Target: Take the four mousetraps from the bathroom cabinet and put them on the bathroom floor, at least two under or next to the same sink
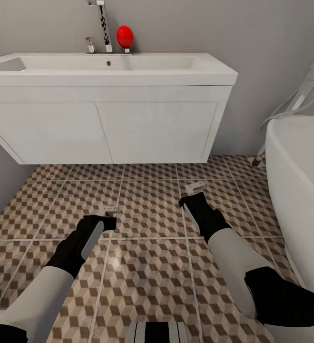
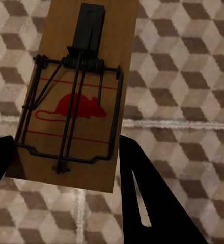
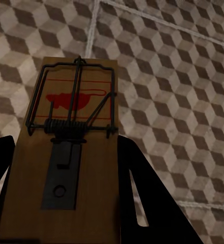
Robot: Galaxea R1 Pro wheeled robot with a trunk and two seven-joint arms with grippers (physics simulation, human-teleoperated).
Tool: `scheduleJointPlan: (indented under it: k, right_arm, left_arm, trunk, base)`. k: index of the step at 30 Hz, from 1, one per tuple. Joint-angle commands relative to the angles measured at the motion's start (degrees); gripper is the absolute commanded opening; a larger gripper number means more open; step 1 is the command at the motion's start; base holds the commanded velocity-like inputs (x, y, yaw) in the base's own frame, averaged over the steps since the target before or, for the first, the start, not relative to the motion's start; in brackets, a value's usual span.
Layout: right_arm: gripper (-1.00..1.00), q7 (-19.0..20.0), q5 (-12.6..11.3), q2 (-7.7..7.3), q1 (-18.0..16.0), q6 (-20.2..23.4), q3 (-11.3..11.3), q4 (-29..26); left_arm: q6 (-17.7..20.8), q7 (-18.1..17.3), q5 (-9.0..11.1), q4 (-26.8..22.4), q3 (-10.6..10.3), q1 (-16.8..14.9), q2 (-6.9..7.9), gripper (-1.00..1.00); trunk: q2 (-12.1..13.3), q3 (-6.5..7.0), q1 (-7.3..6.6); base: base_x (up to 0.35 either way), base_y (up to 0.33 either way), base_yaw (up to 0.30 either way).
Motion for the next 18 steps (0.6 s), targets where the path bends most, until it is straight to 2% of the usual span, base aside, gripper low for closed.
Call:
scheduleJointPlan:
  k: [1,5,10,12,14,16,18]
  right_arm:
    - [-1.0,-0.2,0.1,0.0,0.0,0.3,0.1,0.0]
    - [-1.0,-0.2,0.1,0.0,0.0,0.3,0.1,0.0]
    - [-1.0,-0.2,0.1,0.0,0.0,0.2,0.2,0.0]
    - [-1.0,-0.2,0.1,0.0,0.0,0.2,0.2,0.0]
    - [-1.0,-0.2,0.1,0.0,0.0,0.2,0.2,0.0]
    - [-1.0,-0.2,0.1,0.0,0.0,0.2,0.2,0.0]
    - [-1.0,-0.2,0.1,0.0,0.0,0.2,0.2,0.0]
  left_arm:
    - [0.2,0.5,0.4,-0.1,-0.2,0.0,0.08,-1.0]
    - [0.5,0.7,0.3,-2.0,-0.1,-0.2,0.08,-1.0]
    - [1.1,0.9,0.3,-3.9,0.0,-3.9,0.19,-1.0]
    - [3.7,1.0,0.2,-4.2,0.1,-6.3,0.31,-1.0]
    - [8.5,1.0,0.2,-4.8,0.6,-8.7,0.53,-1.0]
    - [10.7,1.1,0.2,-4.8,1.0,-10.2,0.63,-1.0]
    - [11.4,1.1,0.1,-2.7,1.2,-10.8,0.67,-1.0]
  trunk:
    - [0.0,-0.04,-0.01]
    - [0.0,-0.04,-0.01]
    - [0.0,-0.04,-0.01]
    - [0.0,-0.04,-0.01]
    - [0.0,-0.04,-0.01]
    - [0.0,-0.04,-0.01]
    - [0.0,-0.04,-0.01]
  base:
    - [0.0,0.0,0.0]
    - [0.0,0.0,0.0]
    - [0.0,0.0,0.0]
    - [0.0,0.0,0.0]
    - [0.0,0.0,0.0]
    - [0.0,0.0,0.0]
    - [0.0,0.0,0.0]
